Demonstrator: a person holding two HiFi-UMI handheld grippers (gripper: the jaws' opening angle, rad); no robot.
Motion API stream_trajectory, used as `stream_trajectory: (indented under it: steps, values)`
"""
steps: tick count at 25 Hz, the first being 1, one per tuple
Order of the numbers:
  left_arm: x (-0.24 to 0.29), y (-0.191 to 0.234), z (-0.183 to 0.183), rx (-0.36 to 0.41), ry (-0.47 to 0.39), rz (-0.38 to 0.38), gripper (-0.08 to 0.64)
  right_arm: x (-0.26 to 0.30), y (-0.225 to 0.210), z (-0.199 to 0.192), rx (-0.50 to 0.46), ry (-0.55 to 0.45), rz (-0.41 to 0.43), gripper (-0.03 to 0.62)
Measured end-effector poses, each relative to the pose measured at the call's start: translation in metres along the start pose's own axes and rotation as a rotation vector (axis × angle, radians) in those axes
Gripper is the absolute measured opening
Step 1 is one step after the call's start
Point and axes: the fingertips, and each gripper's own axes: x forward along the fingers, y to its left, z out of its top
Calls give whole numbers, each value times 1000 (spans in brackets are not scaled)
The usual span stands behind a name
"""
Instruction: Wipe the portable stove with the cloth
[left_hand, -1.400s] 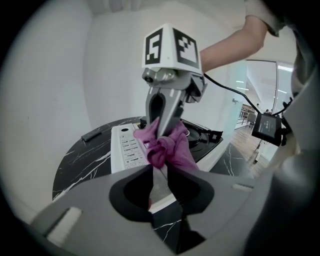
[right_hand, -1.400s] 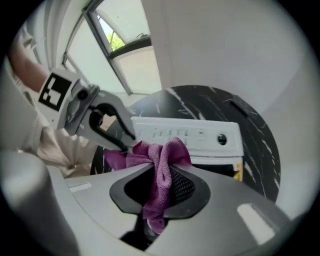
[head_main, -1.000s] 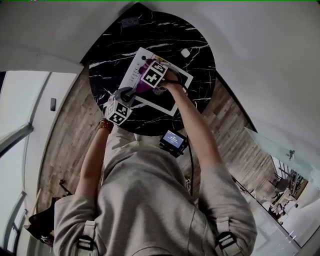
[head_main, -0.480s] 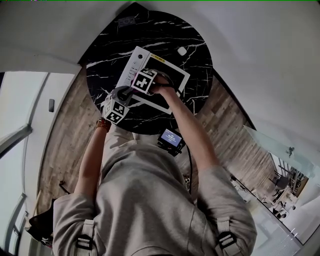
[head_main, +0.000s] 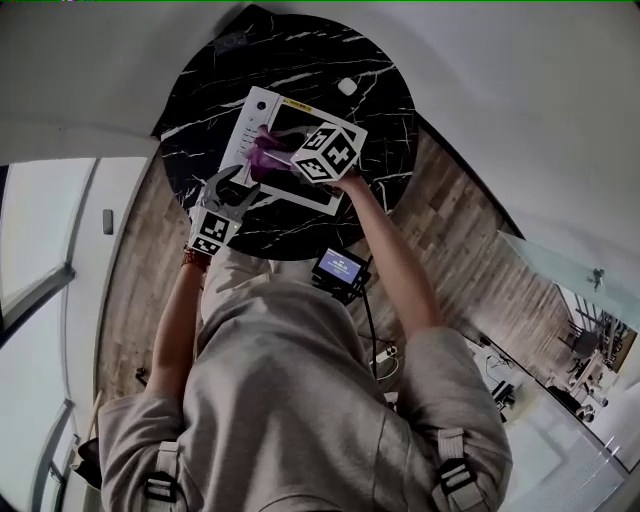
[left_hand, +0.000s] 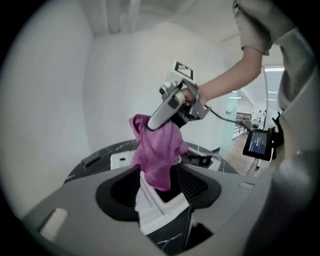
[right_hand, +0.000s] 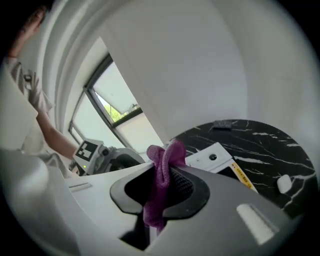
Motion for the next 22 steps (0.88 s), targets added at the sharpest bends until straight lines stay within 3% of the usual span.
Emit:
stream_trajectory:
  steps: [4,7,10,12,15,18,20,22]
  values:
    - [-16,-6,78,83,-201,6,300,-48,55,30,50,-224,216,72]
    - [-11,-22,117,186,-235,-41,308,-60,86,39,55,-281,321,74]
    - [-5,-31,128,225,-184,-54,279,-59,88,37,-25,-270,260,74]
    - [-5,-31,121,247,-151,-44,211,-62,88,33,-71,-269,223,83]
    - [-11,-34,117,231,-150,-35,123,-73,87,29,-99,-297,169,149]
    - [-23,-35,131,124,-202,-11,106,-89,74,21,-11,-363,130,280]
    - [-30,-41,145,81,-225,5,104,-101,74,17,127,-438,188,347]
    - [-34,-52,161,79,-264,4,104,-107,87,14,257,-494,297,360]
